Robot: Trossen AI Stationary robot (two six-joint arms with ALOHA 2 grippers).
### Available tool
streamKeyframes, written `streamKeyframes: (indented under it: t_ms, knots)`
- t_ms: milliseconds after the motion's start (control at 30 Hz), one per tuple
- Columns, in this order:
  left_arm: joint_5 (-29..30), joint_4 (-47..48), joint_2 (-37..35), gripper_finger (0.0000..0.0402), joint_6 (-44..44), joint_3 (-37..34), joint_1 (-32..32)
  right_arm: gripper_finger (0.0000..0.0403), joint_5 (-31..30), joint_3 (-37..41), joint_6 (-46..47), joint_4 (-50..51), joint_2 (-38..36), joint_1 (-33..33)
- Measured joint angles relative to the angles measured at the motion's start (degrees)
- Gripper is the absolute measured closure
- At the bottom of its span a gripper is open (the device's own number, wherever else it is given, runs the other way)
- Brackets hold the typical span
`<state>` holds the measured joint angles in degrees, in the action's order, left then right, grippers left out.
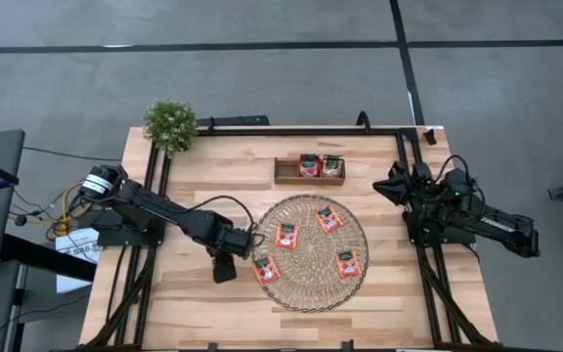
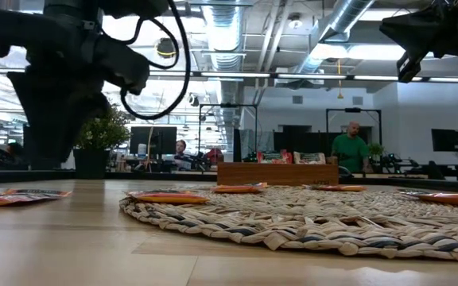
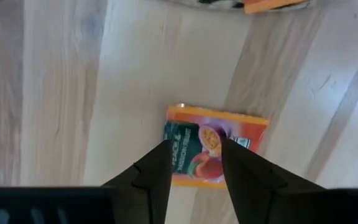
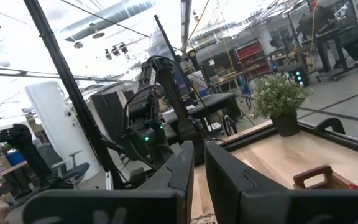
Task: Pick & Place Tea
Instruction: Put the orange tea bag into the left section of the wooden organizer
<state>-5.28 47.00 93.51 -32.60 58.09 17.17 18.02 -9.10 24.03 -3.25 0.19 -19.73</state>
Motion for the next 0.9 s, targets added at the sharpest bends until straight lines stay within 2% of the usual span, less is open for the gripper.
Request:
streamKeyframes:
  t_ms: [267, 533, 633, 800, 900]
  knots:
    - [-1.16, -1.97, 0.27, 0.0271, 0.39, -4.61, 0.04, 0.0369, -0.08, 0.00, 0.00, -0.19, 0.00, 0.00]
    - [-4.41, -11.61, -0.09, 0.0276, -0.72, -10.68, -0.87, 0.0369, -0.13, 0.00, 0.00, -0.19, 0.00, 0.00]
    - [-4.90, -11.64, -0.10, 0.0303, -1.27, -11.06, -1.22, 0.0369, -0.39, 0.00, 0.37, -0.19, 0.00, 0.00]
    - [-4.36, -12.08, 0.01, 0.0384, -0.04, -11.24, -1.31, 0.0369, -1.85, 0.00, 0.39, -0.20, 0.00, -0.02]
    - [-4.56, -12.07, 0.03, 0.0396, -0.04, -11.24, -1.68, 0.0369, -1.85, 0.00, 0.39, -0.19, 0.00, -0.01]
